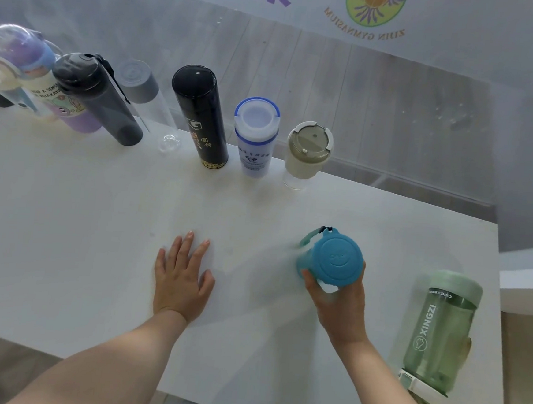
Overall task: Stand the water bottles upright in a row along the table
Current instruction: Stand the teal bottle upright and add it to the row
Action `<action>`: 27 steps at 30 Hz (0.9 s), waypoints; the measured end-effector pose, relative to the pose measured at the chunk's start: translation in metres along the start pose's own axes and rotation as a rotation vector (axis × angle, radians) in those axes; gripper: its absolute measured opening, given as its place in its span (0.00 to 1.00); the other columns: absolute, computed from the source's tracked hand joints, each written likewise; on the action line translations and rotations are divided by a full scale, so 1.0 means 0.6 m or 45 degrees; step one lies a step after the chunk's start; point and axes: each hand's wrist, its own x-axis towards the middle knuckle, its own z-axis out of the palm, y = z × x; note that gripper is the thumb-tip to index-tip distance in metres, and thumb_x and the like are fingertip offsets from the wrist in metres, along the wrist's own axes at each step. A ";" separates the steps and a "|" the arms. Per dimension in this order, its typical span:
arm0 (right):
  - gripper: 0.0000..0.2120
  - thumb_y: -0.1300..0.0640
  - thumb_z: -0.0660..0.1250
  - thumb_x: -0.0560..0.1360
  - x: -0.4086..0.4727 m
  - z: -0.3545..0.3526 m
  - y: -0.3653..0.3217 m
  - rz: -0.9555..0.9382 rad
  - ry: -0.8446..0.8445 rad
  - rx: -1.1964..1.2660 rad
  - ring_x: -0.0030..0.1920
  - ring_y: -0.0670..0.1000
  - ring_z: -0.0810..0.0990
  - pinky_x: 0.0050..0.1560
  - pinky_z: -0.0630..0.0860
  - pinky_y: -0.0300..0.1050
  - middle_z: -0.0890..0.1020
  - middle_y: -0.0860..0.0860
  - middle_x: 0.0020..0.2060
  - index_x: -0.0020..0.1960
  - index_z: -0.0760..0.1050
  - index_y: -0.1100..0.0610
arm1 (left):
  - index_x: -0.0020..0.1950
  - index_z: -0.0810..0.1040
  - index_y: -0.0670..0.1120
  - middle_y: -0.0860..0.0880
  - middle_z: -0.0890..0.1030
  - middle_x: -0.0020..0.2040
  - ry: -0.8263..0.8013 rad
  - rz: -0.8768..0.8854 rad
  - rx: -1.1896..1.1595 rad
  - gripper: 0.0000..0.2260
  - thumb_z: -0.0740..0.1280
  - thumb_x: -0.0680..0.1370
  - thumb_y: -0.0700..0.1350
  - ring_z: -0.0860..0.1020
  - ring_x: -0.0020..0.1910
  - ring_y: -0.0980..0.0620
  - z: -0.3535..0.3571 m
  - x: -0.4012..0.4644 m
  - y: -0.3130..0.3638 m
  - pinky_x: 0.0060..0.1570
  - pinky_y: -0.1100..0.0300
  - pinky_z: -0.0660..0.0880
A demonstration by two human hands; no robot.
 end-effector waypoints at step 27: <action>0.34 0.54 0.76 0.71 0.262 -0.004 0.007 -0.023 0.259 0.124 0.60 0.42 0.70 0.64 0.65 0.31 0.71 0.47 0.61 0.70 0.61 0.56 | 0.73 0.65 0.52 0.45 0.63 0.76 -0.058 -0.009 0.038 0.28 0.55 0.73 0.53 0.57 0.76 0.45 0.000 0.001 0.000 0.73 0.42 0.49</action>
